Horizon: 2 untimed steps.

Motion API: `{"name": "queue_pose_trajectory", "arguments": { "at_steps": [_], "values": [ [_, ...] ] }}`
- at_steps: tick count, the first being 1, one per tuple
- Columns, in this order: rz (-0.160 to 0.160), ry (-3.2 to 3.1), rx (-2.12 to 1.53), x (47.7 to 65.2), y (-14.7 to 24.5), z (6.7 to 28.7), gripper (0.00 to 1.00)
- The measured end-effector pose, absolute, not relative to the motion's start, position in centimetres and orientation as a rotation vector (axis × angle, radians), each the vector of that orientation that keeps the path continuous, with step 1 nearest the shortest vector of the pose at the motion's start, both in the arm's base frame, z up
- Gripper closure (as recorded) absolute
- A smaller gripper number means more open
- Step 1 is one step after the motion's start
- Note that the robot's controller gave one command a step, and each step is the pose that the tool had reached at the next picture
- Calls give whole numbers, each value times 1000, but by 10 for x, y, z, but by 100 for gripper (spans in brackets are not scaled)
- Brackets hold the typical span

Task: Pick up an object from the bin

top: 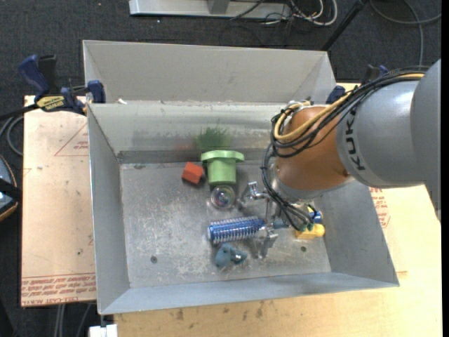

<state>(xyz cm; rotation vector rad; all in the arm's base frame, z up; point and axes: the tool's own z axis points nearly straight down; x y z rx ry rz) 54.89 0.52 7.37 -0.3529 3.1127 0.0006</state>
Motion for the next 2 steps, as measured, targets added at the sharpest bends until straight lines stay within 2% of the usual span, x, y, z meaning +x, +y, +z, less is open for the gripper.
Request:
{"name": "queue_pose_trajectory", "arguments": {
  "at_steps": [1, 2],
  "values": [
    [2, 3050, -734, 547, 31, 101, 0],
    [1, 3024, -836, 559, 21, 100, 0]
  ]
}}
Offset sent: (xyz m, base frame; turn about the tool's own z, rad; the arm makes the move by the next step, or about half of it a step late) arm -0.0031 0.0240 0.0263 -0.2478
